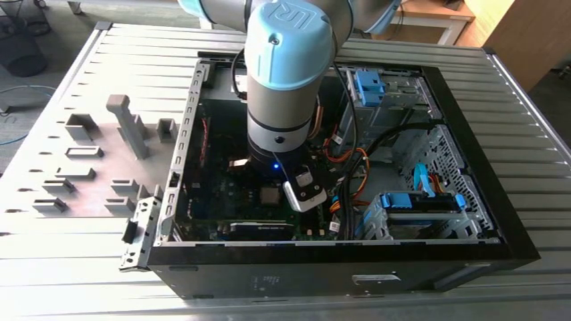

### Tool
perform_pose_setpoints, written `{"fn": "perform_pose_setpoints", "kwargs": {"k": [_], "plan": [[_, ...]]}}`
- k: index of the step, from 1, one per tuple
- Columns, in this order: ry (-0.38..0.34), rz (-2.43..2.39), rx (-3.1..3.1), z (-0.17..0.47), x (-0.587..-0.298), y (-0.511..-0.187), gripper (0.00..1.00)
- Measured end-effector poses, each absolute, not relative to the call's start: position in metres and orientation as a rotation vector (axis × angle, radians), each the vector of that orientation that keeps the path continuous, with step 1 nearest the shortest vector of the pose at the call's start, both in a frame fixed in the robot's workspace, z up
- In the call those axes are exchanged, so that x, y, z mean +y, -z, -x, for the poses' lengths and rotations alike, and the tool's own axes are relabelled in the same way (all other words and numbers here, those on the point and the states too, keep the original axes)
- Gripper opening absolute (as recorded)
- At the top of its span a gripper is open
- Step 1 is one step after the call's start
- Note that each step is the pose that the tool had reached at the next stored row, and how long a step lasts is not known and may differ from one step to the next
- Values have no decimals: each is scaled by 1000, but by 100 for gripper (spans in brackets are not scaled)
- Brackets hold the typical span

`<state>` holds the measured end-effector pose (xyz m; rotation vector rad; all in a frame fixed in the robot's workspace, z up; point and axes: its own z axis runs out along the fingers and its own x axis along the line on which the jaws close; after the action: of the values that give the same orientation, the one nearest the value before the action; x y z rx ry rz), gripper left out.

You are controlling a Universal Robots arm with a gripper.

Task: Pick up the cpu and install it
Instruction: 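Place the cpu into insertion slot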

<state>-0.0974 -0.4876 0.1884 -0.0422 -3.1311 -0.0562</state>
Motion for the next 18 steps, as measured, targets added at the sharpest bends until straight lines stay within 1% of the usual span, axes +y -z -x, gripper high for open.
{"fn": "perform_pose_setpoints", "kwargs": {"k": [18], "plan": [[58, 12, -3131, 97, -488, -190, 47]]}}
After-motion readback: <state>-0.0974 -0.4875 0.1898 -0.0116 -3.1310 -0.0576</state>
